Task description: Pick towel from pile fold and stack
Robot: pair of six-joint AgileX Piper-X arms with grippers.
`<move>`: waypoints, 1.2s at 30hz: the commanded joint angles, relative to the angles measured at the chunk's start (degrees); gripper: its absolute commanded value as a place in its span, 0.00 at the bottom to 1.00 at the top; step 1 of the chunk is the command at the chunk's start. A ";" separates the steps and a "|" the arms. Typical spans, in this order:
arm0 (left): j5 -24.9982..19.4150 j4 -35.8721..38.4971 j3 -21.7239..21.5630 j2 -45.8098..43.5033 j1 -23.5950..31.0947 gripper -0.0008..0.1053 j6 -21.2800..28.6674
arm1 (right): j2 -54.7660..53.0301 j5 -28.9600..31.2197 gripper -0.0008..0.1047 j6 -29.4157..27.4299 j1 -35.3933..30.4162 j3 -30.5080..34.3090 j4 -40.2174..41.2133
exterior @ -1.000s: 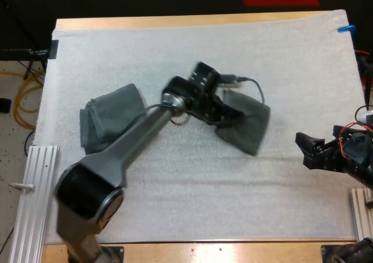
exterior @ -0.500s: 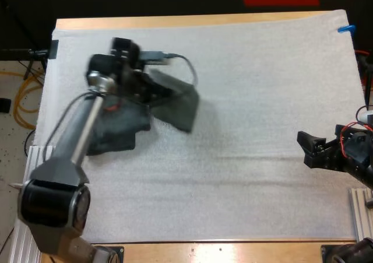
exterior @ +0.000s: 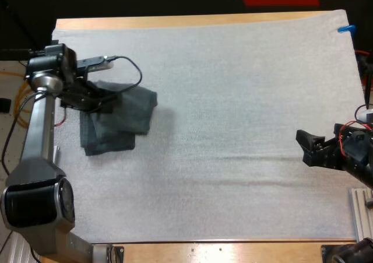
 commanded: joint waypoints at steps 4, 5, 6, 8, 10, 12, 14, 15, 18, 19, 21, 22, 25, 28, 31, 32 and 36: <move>-3.84 0.90 -0.35 -3.46 2.37 0.01 2.69 | 1.10 0.39 0.73 0.81 -0.19 0.00 -0.73; -3.84 0.90 -0.35 -3.69 2.72 0.01 2.82 | 1.33 0.39 0.73 0.81 -0.19 0.00 -0.73; -3.84 0.89 -0.35 -3.73 3.23 0.01 2.93 | 1.72 0.39 0.73 0.81 -0.19 0.00 -0.73; -3.84 0.69 -0.07 -3.51 3.68 0.01 3.34 | 2.27 0.39 0.73 0.81 -0.19 0.00 -0.92; -3.84 0.67 1.08 -2.80 3.92 0.01 5.00 | 2.83 0.39 0.73 0.81 -0.19 0.00 -1.22; -3.84 0.43 1.65 -2.00 3.96 0.01 5.30 | 2.86 0.39 0.73 0.81 -0.19 0.00 -1.62; -3.84 0.33 1.85 -1.42 3.96 0.01 5.33 | 2.86 0.39 0.73 0.81 -0.19 0.00 -2.04; -3.84 0.36 1.84 -1.24 3.96 0.01 5.62 | 2.86 0.39 0.73 0.81 -0.19 0.00 -2.04; -4.25 0.04 1.84 -1.23 3.96 0.08 6.11 | 2.86 -0.09 0.73 0.81 -0.19 0.00 -2.03; -5.41 0.05 1.84 -1.23 3.96 0.13 6.10 | 2.86 -0.67 0.73 0.81 -0.19 0.00 -2.03; -8.24 0.44 1.84 -1.23 3.96 0.23 6.10 | 2.86 -1.20 0.73 0.81 -0.19 0.00 -2.03; -10.08 0.58 1.82 -1.23 3.96 0.29 6.10 | 2.86 -1.20 0.73 0.81 -0.19 0.00 -2.03; -13.71 1.14 1.66 -1.23 3.96 0.45 6.10 | 2.86 -1.20 0.73 0.81 -0.19 0.00 -2.03; -17.45 1.43 1.29 -1.53 3.96 0.49 6.10 | 2.86 -1.20 0.73 0.81 -0.19 0.00 -2.03; -23.78 0.94 0.36 -2.60 3.71 0.49 5.79 | 2.86 -1.20 0.73 0.81 -0.19 0.00 -2.03; -25.08 0.60 0.11 -3.03 3.63 0.49 5.56 | 2.86 -1.20 0.73 0.81 -0.19 0.00 -2.03; -22.35 -2.09 -0.04 -6.04 2.34 0.49 4.72 | 2.86 -1.20 0.73 0.81 -0.19 0.00 -2.03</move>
